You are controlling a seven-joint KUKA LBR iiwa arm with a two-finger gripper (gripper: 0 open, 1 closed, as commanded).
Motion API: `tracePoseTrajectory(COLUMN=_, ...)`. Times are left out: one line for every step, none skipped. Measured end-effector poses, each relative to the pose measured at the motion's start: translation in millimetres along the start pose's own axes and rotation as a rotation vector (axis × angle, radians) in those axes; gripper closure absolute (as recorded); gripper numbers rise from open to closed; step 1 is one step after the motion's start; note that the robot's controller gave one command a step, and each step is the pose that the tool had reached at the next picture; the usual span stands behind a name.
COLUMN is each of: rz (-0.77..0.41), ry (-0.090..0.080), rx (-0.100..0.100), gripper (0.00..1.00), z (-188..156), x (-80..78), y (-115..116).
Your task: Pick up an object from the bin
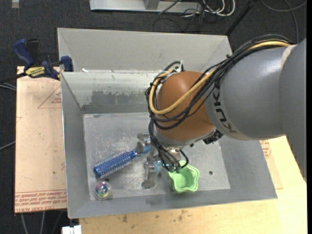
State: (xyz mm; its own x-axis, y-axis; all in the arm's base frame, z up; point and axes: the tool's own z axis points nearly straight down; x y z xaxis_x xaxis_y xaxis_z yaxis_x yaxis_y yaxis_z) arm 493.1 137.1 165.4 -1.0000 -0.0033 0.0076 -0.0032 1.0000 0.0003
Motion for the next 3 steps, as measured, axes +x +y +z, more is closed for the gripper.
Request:
tracePoseTrajectory(rz=-0.078, ry=-0.016, rx=-0.004, gripper=0.00, z=88.8, x=-21.3, y=44.3)
tracePoseTrajectory(rz=-0.075, ry=-0.009, rx=-0.002, gripper=1.00, z=87.9, x=-19.3, y=41.8)
tracePoseTrajectory(rz=-0.071, ry=-0.013, rx=-0.003, gripper=1.00, z=-48.9, x=12.5, y=59.9)
